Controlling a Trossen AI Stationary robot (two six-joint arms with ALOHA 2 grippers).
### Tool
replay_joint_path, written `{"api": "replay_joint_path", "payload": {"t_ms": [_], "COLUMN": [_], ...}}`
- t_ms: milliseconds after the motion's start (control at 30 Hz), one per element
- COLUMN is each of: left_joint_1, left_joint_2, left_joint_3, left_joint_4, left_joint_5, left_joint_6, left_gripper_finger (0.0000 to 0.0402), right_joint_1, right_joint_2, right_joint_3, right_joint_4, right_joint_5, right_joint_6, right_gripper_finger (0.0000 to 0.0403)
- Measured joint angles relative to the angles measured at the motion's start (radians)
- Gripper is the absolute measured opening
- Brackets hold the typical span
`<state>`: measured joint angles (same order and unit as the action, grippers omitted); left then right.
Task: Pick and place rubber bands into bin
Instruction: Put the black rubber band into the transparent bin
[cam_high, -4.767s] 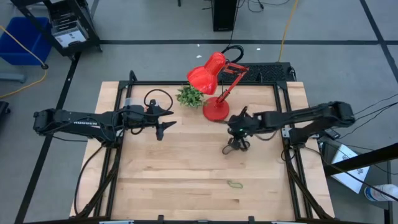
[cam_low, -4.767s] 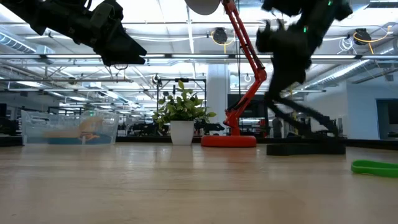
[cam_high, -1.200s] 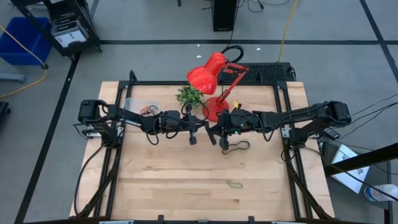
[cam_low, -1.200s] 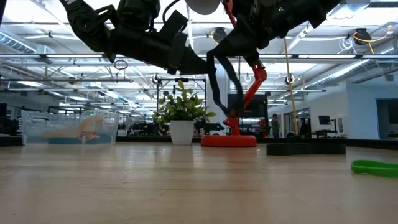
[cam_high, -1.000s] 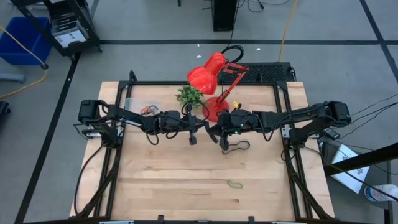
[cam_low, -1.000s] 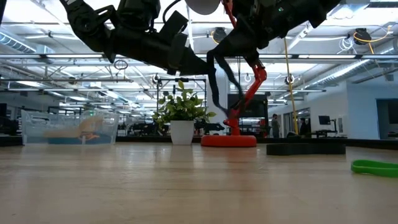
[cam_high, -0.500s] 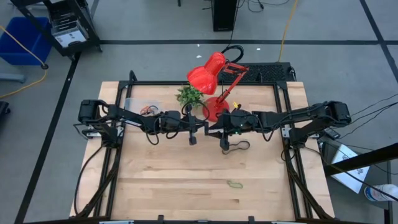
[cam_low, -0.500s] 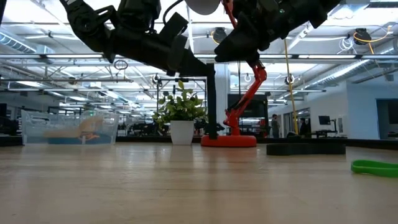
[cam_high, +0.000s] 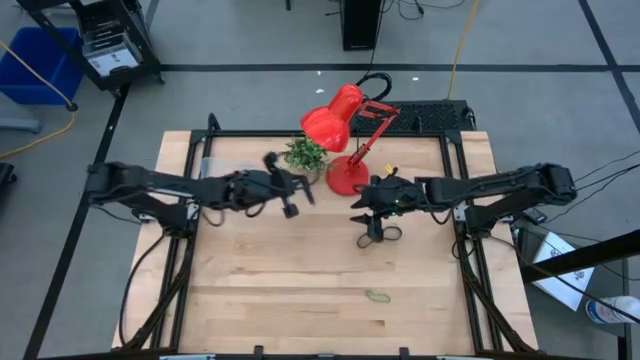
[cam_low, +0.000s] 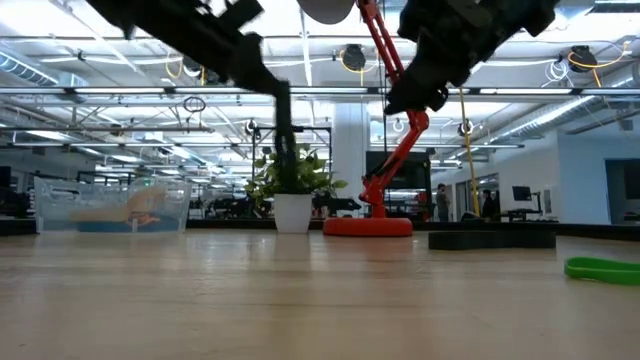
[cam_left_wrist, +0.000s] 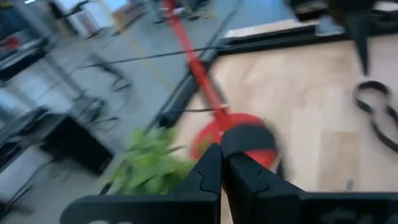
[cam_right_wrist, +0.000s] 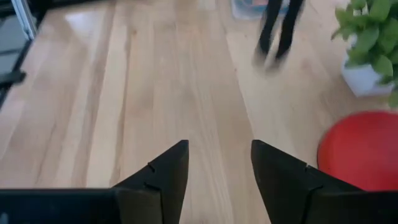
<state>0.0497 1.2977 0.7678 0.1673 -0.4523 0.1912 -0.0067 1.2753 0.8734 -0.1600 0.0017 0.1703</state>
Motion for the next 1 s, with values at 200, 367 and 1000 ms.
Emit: {"api": "replay_joint_path", "payload": {"t_ms": [200,367,1000], "left_joint_1": [-0.018,-0.019,-0.016], "left_joint_2": [-0.243,-0.383,-0.465], "left_joint_3": [0.001,0.0,-0.012], "left_joint_4": [-0.289,-0.445,-1.179], "left_joint_5": [-0.17,-0.303,-0.515], "left_joint_6": [-0.09,-0.142,-0.786], "left_gripper_finger": [0.0005,0.0006,0.0007], "right_joint_1": [-0.001,-0.006,-0.007], "right_joint_2": [-0.01,-0.01,-0.01], "right_joint_3": [-0.054,-0.088,-0.103], "right_joint_4": [0.028,0.037,0.089], "right_joint_5": [0.004,0.041,0.133], "right_joint_6": [0.0,0.0,-0.007], "right_gripper_finger": [0.0165,0.0167,0.0168]}}
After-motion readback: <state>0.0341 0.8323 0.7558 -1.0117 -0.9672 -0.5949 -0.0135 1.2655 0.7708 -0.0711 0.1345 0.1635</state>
